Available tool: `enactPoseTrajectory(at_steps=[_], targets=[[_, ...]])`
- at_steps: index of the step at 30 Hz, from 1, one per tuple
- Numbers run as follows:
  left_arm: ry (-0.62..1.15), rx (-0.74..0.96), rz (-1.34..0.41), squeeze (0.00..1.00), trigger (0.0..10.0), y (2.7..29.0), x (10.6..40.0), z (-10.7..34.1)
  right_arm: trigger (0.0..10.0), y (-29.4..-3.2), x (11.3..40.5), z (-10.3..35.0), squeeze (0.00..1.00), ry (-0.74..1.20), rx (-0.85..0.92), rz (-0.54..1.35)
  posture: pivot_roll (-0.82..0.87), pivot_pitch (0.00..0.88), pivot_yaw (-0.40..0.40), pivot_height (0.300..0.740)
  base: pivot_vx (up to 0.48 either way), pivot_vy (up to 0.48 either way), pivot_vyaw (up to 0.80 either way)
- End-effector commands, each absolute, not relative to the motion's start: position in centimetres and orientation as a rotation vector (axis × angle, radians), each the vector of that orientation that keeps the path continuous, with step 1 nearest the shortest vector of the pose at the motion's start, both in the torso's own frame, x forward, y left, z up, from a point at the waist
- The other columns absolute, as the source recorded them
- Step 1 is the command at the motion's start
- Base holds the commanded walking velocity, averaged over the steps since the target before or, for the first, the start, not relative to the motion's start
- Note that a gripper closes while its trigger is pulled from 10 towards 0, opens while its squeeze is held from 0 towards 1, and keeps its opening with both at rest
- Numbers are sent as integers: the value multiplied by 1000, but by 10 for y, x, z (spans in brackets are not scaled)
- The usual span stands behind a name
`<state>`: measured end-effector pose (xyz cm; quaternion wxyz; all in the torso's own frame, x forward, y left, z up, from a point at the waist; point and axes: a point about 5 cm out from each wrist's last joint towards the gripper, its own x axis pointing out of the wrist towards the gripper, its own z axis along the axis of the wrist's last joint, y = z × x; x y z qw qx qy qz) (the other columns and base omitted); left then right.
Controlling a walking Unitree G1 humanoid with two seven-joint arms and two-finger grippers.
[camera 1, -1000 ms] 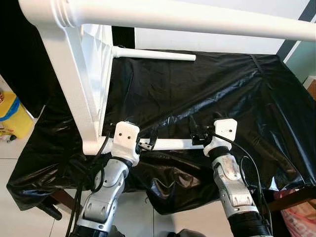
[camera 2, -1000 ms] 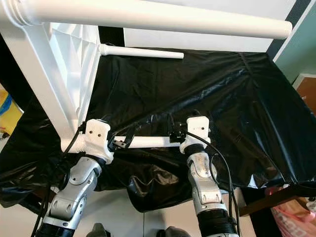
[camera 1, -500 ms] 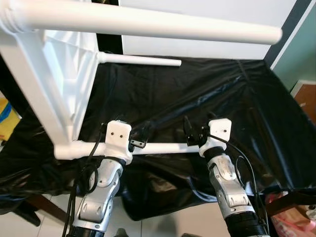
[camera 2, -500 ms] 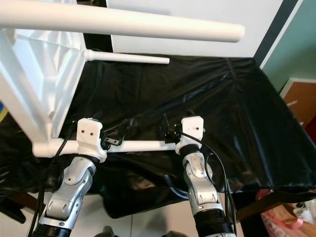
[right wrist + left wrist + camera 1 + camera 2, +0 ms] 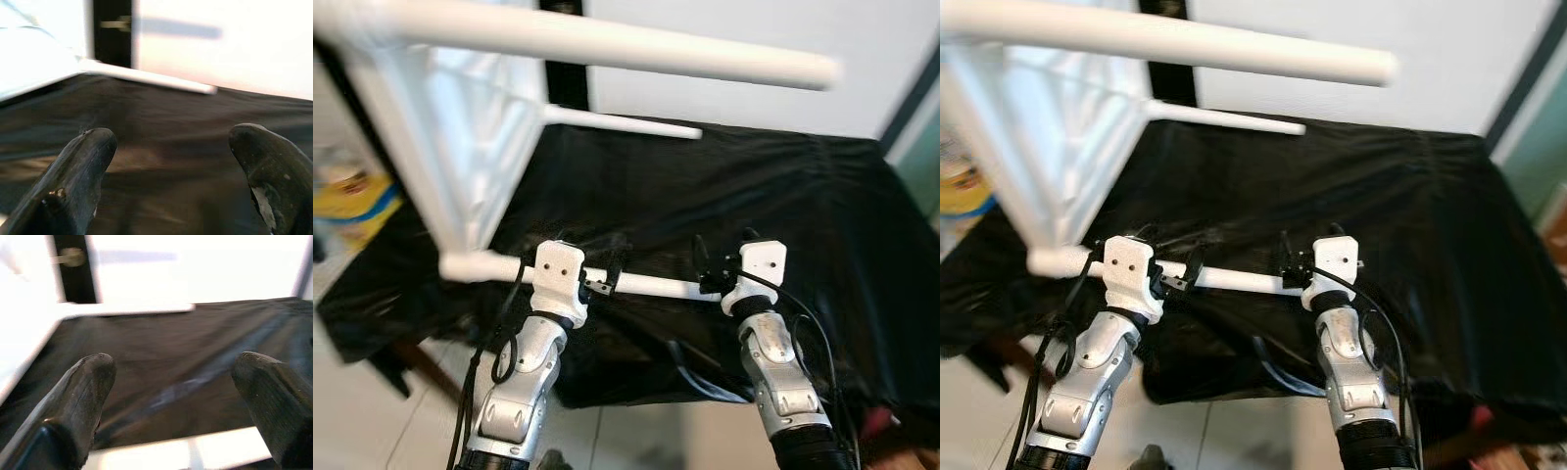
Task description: Building children table
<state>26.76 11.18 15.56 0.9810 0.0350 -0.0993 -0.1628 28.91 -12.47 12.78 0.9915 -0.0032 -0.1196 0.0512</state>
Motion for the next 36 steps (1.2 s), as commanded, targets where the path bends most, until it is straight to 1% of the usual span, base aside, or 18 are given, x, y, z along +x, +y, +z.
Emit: enactPoseTrajectory(at_steps=[1,5,6,18,22,33,36], targets=[[-189,73,-324,0,10000,112,268,154,10000,-123,290,128,0,-238,-8,107,56,43,-77,740,0,0,800],[-187,72,-323,0,10000,113,269,154,10000,-123,291,128,0,-239,-6,107,57,44,-77,740,0,0,800],[-179,66,-322,0,10000,114,269,154,10000,-123,291,127,0,-235,23,105,59,47,-74,740,0,0,0],[-176,64,-324,0,10000,116,270,155,10000,-124,292,126,0,-233,35,97,62,51,-72,740,0,0,0],[-176,58,-327,0,10000,116,269,155,10000,-124,292,125,0,-223,50,87,64,57,-70,740,0,0,-619],[-153,35,-337,0,10000,117,268,154,10000,-125,290,126,0,-237,46,82,66,74,-68,740,0,0,0],[-149,31,-344,0,10000,117,267,154,10000,-125,290,126,0,-240,44,76,65,85,-68,740,0,289,0]])
